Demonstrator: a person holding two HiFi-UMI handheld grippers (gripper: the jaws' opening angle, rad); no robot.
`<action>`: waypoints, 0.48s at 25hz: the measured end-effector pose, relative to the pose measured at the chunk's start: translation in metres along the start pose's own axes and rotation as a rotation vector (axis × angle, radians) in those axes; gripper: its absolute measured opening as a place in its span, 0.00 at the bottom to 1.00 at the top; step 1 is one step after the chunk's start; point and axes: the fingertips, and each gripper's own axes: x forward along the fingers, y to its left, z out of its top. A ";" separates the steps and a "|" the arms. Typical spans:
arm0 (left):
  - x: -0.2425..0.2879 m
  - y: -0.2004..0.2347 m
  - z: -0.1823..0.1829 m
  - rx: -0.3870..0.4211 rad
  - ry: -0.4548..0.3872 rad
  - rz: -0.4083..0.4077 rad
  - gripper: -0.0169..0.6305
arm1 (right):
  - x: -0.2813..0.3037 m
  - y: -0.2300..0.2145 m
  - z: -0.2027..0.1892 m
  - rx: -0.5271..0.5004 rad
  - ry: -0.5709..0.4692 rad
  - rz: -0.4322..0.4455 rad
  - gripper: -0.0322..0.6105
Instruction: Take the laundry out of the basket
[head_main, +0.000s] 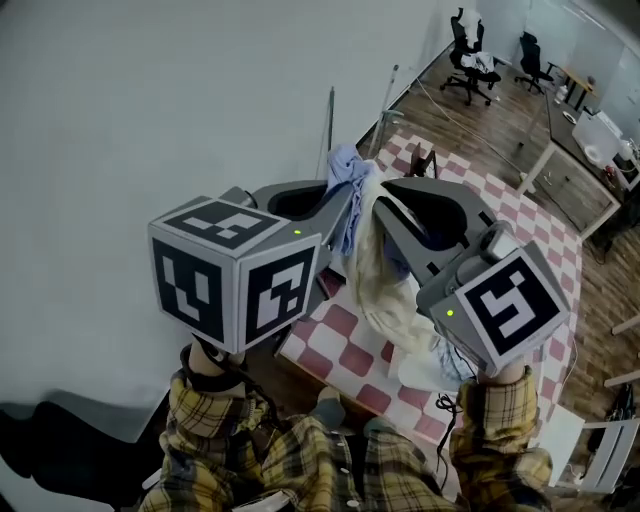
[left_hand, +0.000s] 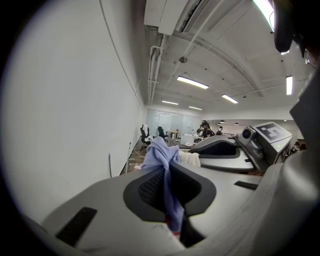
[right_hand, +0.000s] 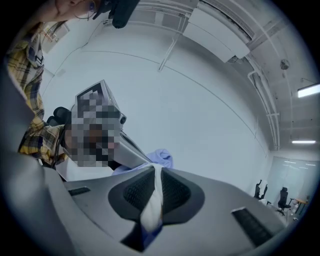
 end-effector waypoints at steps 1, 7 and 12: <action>-0.005 0.009 -0.005 -0.007 0.007 0.011 0.09 | 0.009 0.007 0.000 0.007 -0.001 0.011 0.13; -0.028 0.065 -0.048 -0.064 0.056 0.096 0.09 | 0.067 0.050 -0.013 0.080 -0.007 0.101 0.13; -0.035 0.089 -0.095 -0.032 0.068 0.156 0.09 | 0.096 0.080 -0.046 0.173 0.004 0.149 0.13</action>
